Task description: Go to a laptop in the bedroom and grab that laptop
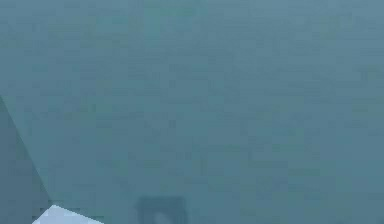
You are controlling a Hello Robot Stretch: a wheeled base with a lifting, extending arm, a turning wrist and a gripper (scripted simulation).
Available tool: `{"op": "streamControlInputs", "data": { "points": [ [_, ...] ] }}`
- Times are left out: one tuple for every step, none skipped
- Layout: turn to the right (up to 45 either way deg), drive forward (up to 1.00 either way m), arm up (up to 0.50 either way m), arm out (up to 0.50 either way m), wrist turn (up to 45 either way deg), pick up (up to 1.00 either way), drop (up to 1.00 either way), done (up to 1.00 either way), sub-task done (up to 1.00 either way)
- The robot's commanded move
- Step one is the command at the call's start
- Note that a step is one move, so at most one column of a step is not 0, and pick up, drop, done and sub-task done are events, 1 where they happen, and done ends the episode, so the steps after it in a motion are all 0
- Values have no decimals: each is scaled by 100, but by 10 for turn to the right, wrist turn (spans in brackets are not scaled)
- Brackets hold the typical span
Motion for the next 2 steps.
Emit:
{"op": "streamControlInputs", "data": {
  "points": [
    [0, 0, 0, 0, 450, 0, 0, 0, 0],
    [0, 0, 0, 0, 450, 0, 0, 0, 0]
  ]
}}
